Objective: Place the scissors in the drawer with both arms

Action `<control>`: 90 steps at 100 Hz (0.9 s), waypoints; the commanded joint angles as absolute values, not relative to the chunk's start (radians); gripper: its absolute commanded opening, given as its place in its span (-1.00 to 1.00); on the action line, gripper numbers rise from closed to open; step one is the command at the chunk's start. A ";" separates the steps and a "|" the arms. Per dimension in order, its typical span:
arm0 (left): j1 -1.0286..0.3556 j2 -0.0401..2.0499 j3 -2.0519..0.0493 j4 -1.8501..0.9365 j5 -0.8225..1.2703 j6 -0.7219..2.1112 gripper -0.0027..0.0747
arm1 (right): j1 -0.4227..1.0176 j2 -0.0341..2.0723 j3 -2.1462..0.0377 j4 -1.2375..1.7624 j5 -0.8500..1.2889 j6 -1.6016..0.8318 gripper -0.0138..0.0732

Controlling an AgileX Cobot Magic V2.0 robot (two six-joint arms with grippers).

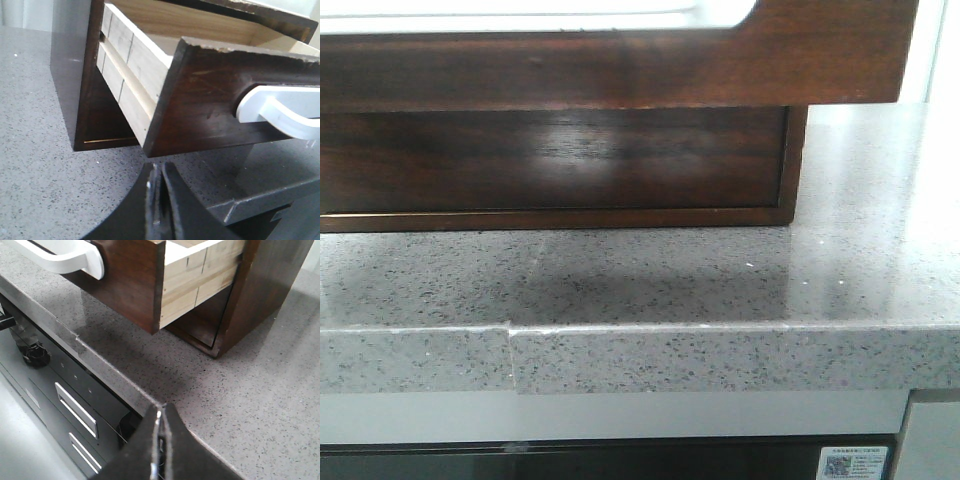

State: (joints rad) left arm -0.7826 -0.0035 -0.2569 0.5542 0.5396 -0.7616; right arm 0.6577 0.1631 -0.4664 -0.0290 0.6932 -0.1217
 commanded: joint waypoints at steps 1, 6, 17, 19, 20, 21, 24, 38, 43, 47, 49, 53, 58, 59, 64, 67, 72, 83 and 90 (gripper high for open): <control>-0.790 -0.003 -0.282 0.536 0.464 -0.730 -0.99 | 0.656 0.175 -0.490 -0.046 0.616 -0.125 -0.82; -0.788 -0.003 -0.282 0.510 0.464 -0.693 -0.99 | 0.656 0.175 -0.490 -0.046 0.616 -0.125 -0.82; -0.768 -0.003 -0.282 0.446 0.464 -0.592 -0.99 | 0.656 0.175 -0.490 -0.046 0.616 -0.125 -0.82; -0.760 -0.003 -0.282 0.432 0.464 -0.570 -0.99 | 0.656 0.175 -0.490 -0.046 0.616 -0.125 -0.82; -0.758 -0.003 -0.282 0.427 0.464 -0.562 -0.99 | 0.656 0.175 -0.490 -0.046 0.616 -0.125 -0.82; -0.752 -0.003 -0.282 0.421 0.464 -0.545 -0.99 | 0.656 0.175 -0.490 -0.046 0.616 -0.125 -0.82; -0.738 -0.003 -0.282 0.391 0.462 -0.508 -0.99 | 0.656 0.175 -0.490 -0.046 0.616 -0.125 -0.82; -0.640 -0.003 -0.282 0.247 0.419 -0.315 -0.99 | 0.656 0.175 -0.490 -0.046 0.616 -0.125 -0.82; -0.595 -0.003 -0.282 0.188 0.392 -0.241 -0.99 | 0.656 0.175 -0.490 -0.046 0.616 -0.125 -0.82; -0.553 -0.003 -0.282 0.147 0.366 -0.183 -0.99 | 0.656 0.175 -0.490 -0.046 0.616 -0.125 -0.82; -0.532 -0.003 -0.282 0.126 0.353 -0.153 -0.99 | 0.656 0.175 -0.490 -0.046 0.616 -0.125 -0.82; -0.497 -0.003 -0.282 0.089 0.332 -0.107 -0.99 | 0.656 0.175 -0.490 -0.046 0.616 -0.125 -0.82; -0.451 -0.003 -0.282 0.059 0.301 -0.062 -0.99 | 0.656 0.175 -0.490 -0.046 0.616 -0.125 -0.82; -0.438 -0.003 -0.282 0.055 0.297 -0.052 -0.99 | 0.656 0.175 -0.490 -0.046 0.616 -0.125 -0.82; -0.396 -0.003 -0.282 0.054 0.281 -0.041 -0.99 | 0.656 0.175 -0.490 -0.046 0.616 -0.125 -0.82; -0.373 -0.006 -0.282 0.054 0.275 -0.041 -0.99 | 0.656 0.175 -0.490 -0.046 0.616 -0.125 -0.82; -0.334 -0.011 -0.282 0.054 0.273 -0.041 -0.99 | 0.656 0.175 -0.490 -0.046 0.616 -0.125 -0.82; -0.249 -0.032 -0.272 0.048 0.272 -0.041 -0.99 | 0.656 0.175 -0.490 -0.046 0.616 -0.125 -0.82; -0.207 -0.032 -0.260 0.013 0.260 -0.041 -0.99 | 0.656 0.175 -0.490 -0.046 0.616 -0.125 -0.82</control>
